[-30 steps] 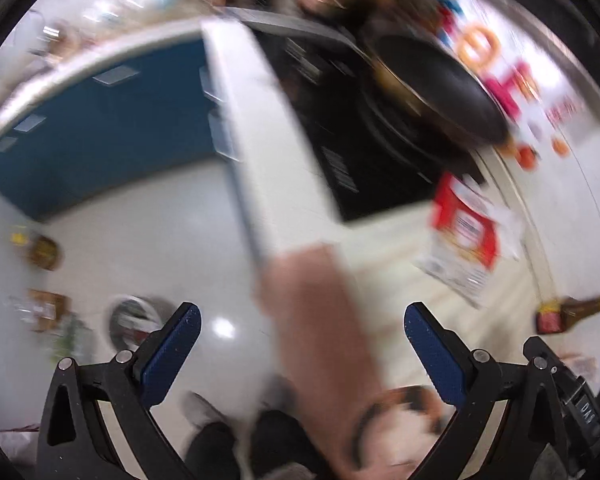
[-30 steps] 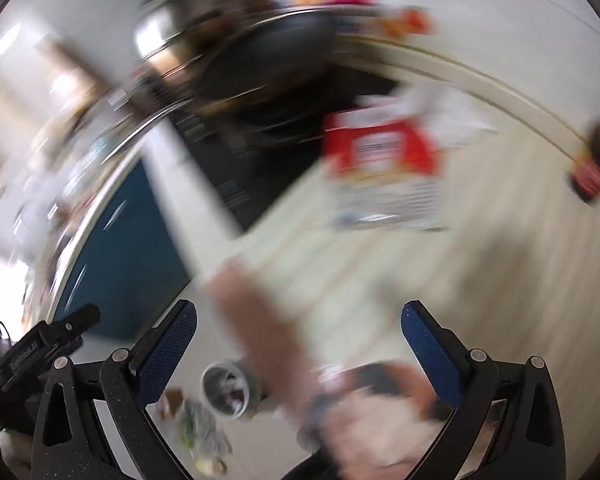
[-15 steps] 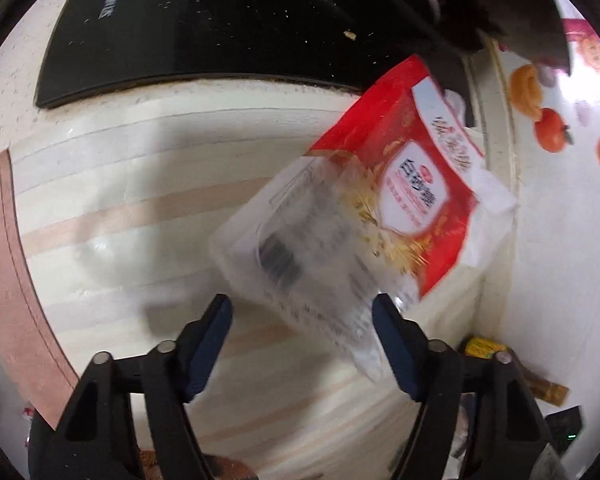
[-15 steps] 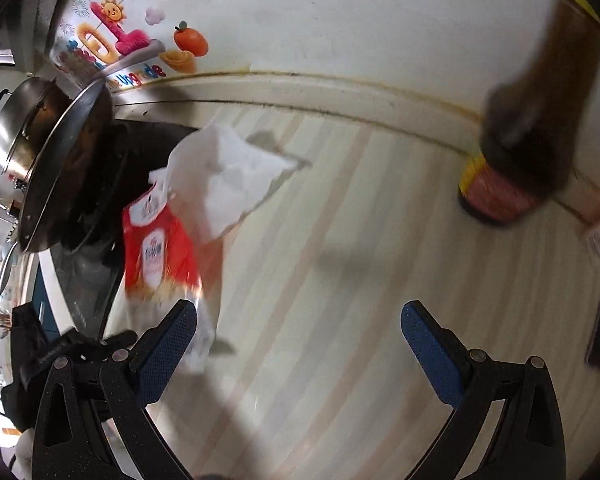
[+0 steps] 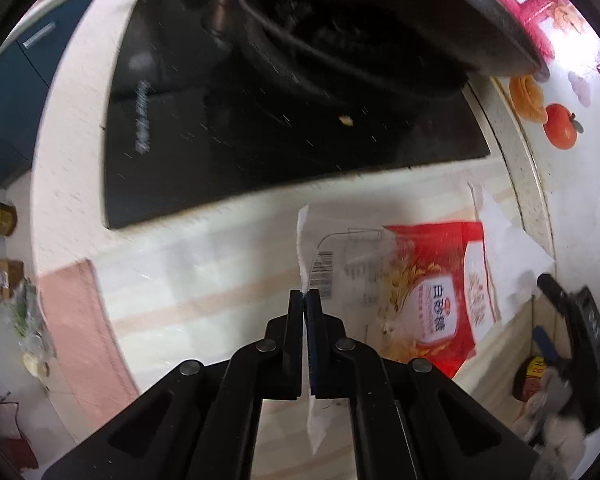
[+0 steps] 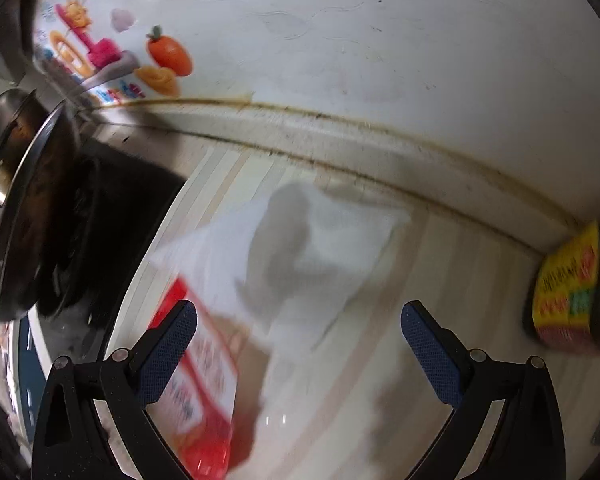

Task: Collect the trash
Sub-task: 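Grasp the white paper towel with the right tool while the left tool grasps the sugar bag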

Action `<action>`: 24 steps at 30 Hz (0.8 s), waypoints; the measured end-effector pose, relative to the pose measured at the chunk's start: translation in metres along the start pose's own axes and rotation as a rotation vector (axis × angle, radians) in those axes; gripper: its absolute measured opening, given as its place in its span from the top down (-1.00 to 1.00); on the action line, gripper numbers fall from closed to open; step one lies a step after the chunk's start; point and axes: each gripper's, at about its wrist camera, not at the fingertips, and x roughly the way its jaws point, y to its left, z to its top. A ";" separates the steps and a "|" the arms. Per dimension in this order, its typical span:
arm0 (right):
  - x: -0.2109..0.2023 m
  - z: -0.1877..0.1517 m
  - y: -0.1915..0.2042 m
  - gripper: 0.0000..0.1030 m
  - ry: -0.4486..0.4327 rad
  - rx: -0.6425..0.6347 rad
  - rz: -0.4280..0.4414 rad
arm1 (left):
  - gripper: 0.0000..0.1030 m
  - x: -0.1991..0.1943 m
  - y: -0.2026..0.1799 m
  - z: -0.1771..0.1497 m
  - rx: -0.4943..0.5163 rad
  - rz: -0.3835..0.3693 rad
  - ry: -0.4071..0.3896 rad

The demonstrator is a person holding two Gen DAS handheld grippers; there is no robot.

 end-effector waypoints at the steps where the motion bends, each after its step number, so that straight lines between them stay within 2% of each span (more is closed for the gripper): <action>1: 0.006 0.004 -0.001 -1.00 0.002 0.007 0.002 | 1.00 -0.003 0.005 -0.001 0.002 0.009 -0.010; 5: 0.035 0.015 0.007 -0.99 0.041 -0.004 0.023 | 1.00 -0.015 0.032 0.001 0.004 0.051 -0.042; 6: 0.039 0.014 0.008 -0.78 0.044 -0.012 0.039 | 1.00 -0.016 0.035 0.000 0.007 0.060 -0.046; 7: 0.043 0.013 0.012 0.02 0.041 -0.025 0.056 | 1.00 -0.018 0.036 0.001 0.009 0.069 -0.051; 8: 0.046 0.011 0.017 0.55 0.040 -0.048 0.052 | 1.00 -0.020 0.038 0.001 0.009 0.070 -0.055; 9: 0.046 0.009 0.023 0.98 0.040 -0.068 0.036 | 1.00 -0.023 0.039 -0.001 0.009 0.071 -0.060; 14: 0.002 -0.010 0.041 0.98 -0.066 -0.130 0.105 | 1.00 -0.041 0.034 0.002 0.026 0.071 -0.127; 17: -0.035 -0.022 0.053 0.99 -0.105 -0.159 0.156 | 1.00 -0.071 0.040 0.002 0.046 0.057 -0.183; 21: -0.079 -0.042 0.070 0.99 -0.129 -0.185 0.215 | 1.00 -0.110 0.055 0.002 0.048 0.040 -0.253; 24: -0.105 -0.067 0.091 0.99 -0.110 -0.215 0.268 | 1.00 -0.144 0.078 0.000 0.030 0.036 -0.311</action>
